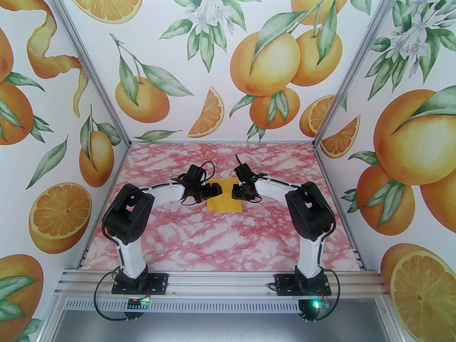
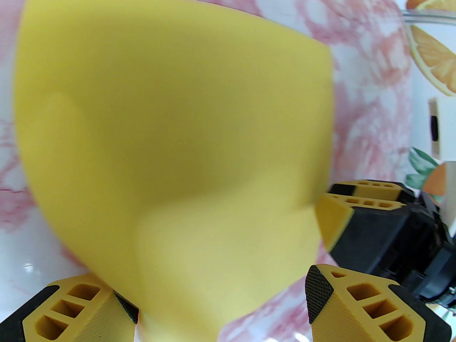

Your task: Fold a paper plane with a square sheet of paper (fold left side to right side)

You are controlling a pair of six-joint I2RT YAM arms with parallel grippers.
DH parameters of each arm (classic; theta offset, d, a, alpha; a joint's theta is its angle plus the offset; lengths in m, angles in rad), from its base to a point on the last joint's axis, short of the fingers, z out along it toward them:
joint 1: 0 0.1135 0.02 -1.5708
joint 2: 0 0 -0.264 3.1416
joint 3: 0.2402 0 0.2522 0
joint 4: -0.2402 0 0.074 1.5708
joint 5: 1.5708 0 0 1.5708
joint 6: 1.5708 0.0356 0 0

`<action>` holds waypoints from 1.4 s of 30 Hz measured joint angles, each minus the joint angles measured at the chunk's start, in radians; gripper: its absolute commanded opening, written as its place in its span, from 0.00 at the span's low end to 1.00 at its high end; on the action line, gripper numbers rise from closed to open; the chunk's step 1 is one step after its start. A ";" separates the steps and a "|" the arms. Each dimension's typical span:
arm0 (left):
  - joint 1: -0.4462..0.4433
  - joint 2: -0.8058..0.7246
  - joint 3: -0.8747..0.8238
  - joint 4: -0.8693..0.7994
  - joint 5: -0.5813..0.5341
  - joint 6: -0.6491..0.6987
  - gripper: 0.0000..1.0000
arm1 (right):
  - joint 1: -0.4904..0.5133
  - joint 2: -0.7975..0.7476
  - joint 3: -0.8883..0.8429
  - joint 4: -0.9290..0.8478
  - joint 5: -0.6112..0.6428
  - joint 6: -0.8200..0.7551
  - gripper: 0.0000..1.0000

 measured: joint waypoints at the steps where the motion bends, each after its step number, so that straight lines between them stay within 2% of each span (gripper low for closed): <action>1: 0.002 -0.001 -0.012 0.020 0.008 -0.004 0.80 | 0.000 0.000 0.000 0.001 0.000 0.000 0.33; 7: 0.035 -0.046 -0.108 0.172 0.070 -0.026 0.80 | -0.001 -0.002 -0.005 0.006 0.000 0.000 0.33; 16: 0.078 -0.073 -0.129 0.366 0.158 -0.029 0.82 | -0.003 -0.002 -0.007 0.008 0.000 0.000 0.32; 25: 0.085 -0.055 -0.129 0.433 0.253 -0.030 0.82 | -0.003 -0.002 -0.009 0.011 0.000 0.000 0.32; 33: 0.055 0.015 -0.087 0.476 0.304 -0.051 0.83 | -0.007 -0.009 -0.020 0.024 -0.009 0.007 0.33; 42: 0.039 0.063 -0.080 0.544 0.319 -0.101 0.83 | -0.048 -0.039 -0.071 0.090 -0.112 0.025 0.38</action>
